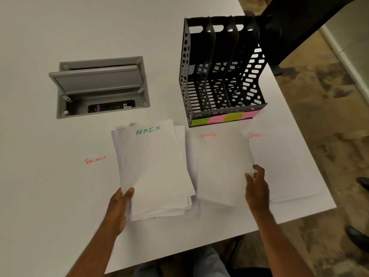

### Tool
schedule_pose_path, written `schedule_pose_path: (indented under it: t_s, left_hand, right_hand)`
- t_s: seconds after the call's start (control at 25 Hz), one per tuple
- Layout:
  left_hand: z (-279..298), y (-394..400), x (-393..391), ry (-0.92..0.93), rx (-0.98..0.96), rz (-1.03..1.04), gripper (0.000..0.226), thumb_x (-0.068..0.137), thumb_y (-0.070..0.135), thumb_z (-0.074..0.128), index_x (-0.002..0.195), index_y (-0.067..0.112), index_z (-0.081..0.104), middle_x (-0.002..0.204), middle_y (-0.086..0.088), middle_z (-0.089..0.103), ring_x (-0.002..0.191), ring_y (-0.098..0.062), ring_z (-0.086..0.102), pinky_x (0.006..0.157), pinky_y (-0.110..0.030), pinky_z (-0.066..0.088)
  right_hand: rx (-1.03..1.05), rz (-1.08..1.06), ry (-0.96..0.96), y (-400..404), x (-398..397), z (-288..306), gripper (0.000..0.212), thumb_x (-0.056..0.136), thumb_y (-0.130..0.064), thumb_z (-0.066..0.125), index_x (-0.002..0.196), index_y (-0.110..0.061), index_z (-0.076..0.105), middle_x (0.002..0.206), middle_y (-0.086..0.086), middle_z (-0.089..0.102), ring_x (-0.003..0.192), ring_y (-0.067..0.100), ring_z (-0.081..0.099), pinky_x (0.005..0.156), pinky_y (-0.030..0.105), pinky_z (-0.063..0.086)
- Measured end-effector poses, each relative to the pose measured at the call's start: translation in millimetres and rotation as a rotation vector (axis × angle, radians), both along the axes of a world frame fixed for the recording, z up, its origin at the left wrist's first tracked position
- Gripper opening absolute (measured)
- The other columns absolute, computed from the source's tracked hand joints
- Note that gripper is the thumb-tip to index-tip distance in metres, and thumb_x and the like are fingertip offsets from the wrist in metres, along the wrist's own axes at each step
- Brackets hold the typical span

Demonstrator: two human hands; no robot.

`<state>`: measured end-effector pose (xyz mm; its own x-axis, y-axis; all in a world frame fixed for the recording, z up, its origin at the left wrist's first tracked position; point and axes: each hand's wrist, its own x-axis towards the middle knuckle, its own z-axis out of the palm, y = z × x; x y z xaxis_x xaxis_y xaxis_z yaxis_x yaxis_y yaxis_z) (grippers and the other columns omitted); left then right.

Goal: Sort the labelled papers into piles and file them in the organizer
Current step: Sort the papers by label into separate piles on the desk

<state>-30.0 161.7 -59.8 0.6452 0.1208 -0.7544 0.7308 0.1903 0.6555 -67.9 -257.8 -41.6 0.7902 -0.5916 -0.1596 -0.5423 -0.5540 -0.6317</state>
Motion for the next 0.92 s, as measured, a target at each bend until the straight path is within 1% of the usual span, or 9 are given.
schedule_pose_path:
  t_s: [0.12,0.2,0.28,0.36,0.44,0.56,0.72,0.84,0.92]
  left_hand:
    - [1,-13,3,-0.015,0.001,-0.014,0.03,0.099,0.021,0.058,0.128,0.016,0.061,0.114,-0.007,0.073,0.108,-0.03,0.067,0.087,-0.037,0.051]
    - [2,-22,2,-0.02,-0.01,-0.032,0.029,0.099,0.021,0.058,0.127,0.016,0.062,0.113,-0.008,0.075,0.105,-0.029,0.069,0.082,-0.035,0.054]
    - [3,-31,0,-0.015,-0.032,-0.041,0.026,0.099,0.022,0.057,0.124,0.019,0.064,0.11,-0.006,0.077,0.101,-0.026,0.072,0.079,-0.034,0.055]
    - [3,-45,0,-0.009,-0.055,-0.07,0.025,0.099,0.021,0.056,0.123,0.019,0.065,0.11,-0.006,0.077,0.099,-0.025,0.073,0.082,-0.036,0.055]
    - [4,-57,0,-0.002,-0.058,-0.099,0.027,0.1,0.019,0.055,0.125,0.017,0.064,0.115,-0.011,0.075,0.105,-0.031,0.071,0.094,-0.045,0.053]
    - [-1,-77,2,0.005,-0.035,-0.125,0.031,0.099,0.018,0.056,0.13,0.013,0.061,0.12,-0.017,0.072,0.113,-0.038,0.066,0.106,-0.056,0.045]
    - [-8,-100,6,0.041,-0.016,-0.123,0.028,0.099,0.018,0.058,0.126,0.014,0.063,0.118,-0.016,0.072,0.11,-0.038,0.066,0.105,-0.055,0.046]
    - [-13,-118,5,0.059,-0.03,-0.129,0.022,0.098,0.02,0.059,0.118,0.018,0.067,0.112,-0.011,0.076,0.106,-0.034,0.069,0.097,-0.048,0.052]
    - [-15,-131,5,0.061,-0.056,-0.139,0.022,0.098,0.022,0.059,0.118,0.021,0.067,0.109,-0.007,0.077,0.102,-0.029,0.072,0.086,-0.04,0.055]
  right_hand:
    - [0.048,0.023,0.066,-36,4,-12,0.031,0.102,-0.023,0.051,0.131,-0.015,0.044,0.121,0.018,0.064,0.108,0.035,0.063,0.088,0.036,0.05]
    - [0.054,0.048,0.043,-57,10,-13,0.025,0.102,-0.026,0.051,0.122,-0.011,0.052,0.109,0.011,0.067,0.1,0.032,0.064,0.082,0.032,0.049]
    - [0.019,0.058,-0.021,-82,15,-5,0.019,0.102,-0.03,0.05,0.102,-0.013,0.058,0.089,0.003,0.066,0.084,0.027,0.064,0.071,0.031,0.046]
    - [-0.049,0.02,-0.049,-120,17,4,0.022,0.102,-0.031,0.05,0.087,-0.016,0.055,0.077,0.001,0.06,0.073,0.025,0.06,0.06,0.03,0.043]
    - [-0.114,-0.015,-0.007,-155,15,5,0.025,0.102,-0.031,0.05,0.082,-0.016,0.052,0.073,0.001,0.057,0.07,0.026,0.058,0.056,0.028,0.039]
    - [-0.13,-0.076,0.152,-198,11,-13,0.026,0.102,-0.03,0.05,0.086,-0.011,0.053,0.076,0.007,0.059,0.077,0.034,0.06,0.063,0.033,0.039]
    - [-0.14,-0.151,0.36,-214,14,-38,0.031,0.097,-0.03,0.06,0.117,-0.007,0.056,0.11,0.019,0.065,0.102,0.041,0.061,0.084,0.046,0.049]
    - [-0.274,-0.212,0.342,-207,21,-41,0.044,0.089,-0.026,0.071,0.125,-0.009,0.054,0.119,0.021,0.062,0.108,0.041,0.06,0.088,0.05,0.051]
    - [-0.32,-0.19,0.199,-188,27,-35,0.044,0.088,-0.027,0.072,0.124,-0.009,0.054,0.119,0.019,0.06,0.107,0.036,0.058,0.084,0.046,0.052]
